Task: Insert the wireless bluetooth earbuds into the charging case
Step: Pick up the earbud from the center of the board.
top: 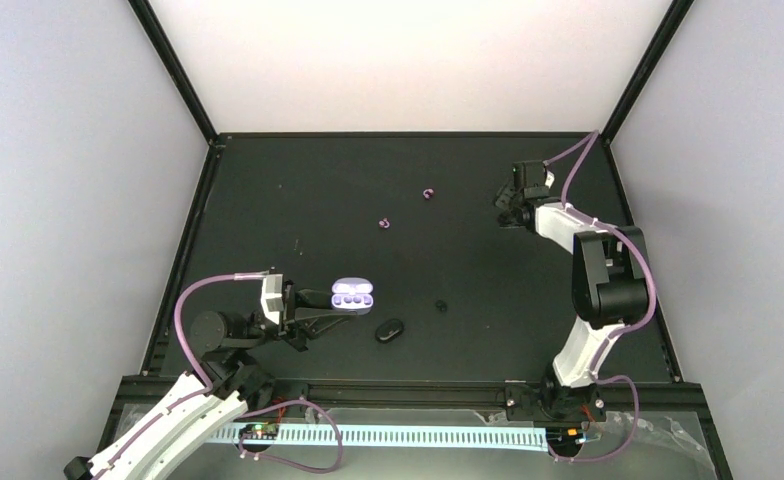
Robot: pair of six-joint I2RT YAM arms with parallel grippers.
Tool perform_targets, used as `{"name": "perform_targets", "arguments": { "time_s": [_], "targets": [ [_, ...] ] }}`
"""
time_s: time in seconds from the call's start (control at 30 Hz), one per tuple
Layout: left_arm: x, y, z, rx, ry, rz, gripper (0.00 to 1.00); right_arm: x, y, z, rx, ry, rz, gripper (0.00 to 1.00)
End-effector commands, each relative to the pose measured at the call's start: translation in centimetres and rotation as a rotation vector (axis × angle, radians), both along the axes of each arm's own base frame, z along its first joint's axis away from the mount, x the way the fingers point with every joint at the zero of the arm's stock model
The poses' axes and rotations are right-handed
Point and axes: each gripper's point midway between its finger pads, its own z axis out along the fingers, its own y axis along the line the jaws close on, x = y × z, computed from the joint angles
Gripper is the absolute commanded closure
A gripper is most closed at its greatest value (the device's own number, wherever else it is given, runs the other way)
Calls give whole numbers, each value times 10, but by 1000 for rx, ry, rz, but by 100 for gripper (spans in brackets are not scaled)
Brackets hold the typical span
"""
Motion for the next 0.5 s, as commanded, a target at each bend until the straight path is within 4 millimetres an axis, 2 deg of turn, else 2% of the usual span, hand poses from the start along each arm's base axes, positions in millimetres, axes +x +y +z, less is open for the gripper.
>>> {"name": "perform_targets", "arguments": {
  "time_s": [0.0, 0.27, 0.47],
  "targets": [
    [1, 0, 0, 3, -9, 8, 98, 8, 4, -8, 29, 38, 7, 30],
    [2, -1, -2, 9, -6, 11, 98, 17, 6, -31, 66, 86, -8, 30],
    [3, -2, -2, 11, -5, 15, 98, 24, 6, -31, 67, 93, -14, 38]
  ]
}}
